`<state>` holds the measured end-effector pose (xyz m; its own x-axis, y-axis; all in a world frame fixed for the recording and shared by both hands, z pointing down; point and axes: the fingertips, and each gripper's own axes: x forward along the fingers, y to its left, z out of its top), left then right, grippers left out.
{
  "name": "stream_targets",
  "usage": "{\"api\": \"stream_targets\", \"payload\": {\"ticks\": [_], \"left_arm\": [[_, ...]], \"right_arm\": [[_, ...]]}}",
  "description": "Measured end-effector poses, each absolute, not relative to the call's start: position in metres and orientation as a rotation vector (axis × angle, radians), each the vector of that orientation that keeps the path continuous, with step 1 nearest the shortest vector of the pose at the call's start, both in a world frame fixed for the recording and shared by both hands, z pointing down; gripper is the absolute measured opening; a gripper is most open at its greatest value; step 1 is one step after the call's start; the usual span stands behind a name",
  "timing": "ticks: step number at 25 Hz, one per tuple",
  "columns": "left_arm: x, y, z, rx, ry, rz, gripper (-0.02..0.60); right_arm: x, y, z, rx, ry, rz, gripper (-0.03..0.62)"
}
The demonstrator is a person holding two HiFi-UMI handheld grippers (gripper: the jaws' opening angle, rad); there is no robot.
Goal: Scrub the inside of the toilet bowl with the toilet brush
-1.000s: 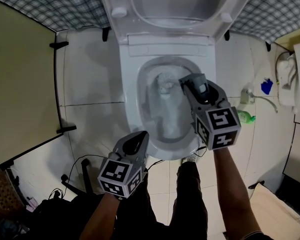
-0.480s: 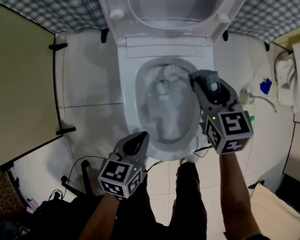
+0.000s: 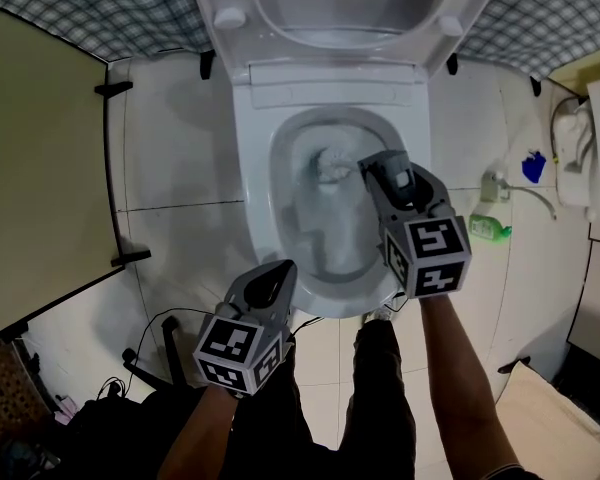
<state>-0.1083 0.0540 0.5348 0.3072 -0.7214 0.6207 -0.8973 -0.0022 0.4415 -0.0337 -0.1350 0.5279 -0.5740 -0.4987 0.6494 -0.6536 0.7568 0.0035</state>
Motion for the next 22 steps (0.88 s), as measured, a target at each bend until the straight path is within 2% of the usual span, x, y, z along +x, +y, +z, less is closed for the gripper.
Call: {"api": "stream_targets", "payload": {"ticks": [4, 14, 22], "left_arm": [[-0.107, 0.056, 0.535, 1.763, -1.458, 0.267, 0.009], [-0.101, 0.05, 0.533, 1.767, -1.447, 0.251, 0.009], [-0.105, 0.052, 0.538, 1.756, -1.448, 0.256, 0.009]], "right_arm": [[-0.028, -0.133, 0.537, 0.863, -2.28, 0.317, 0.198], [0.002, -0.149, 0.452, 1.05, -2.335, 0.22, 0.198], [-0.001, -0.129, 0.493, 1.02, -2.3, 0.333, 0.198]]}}
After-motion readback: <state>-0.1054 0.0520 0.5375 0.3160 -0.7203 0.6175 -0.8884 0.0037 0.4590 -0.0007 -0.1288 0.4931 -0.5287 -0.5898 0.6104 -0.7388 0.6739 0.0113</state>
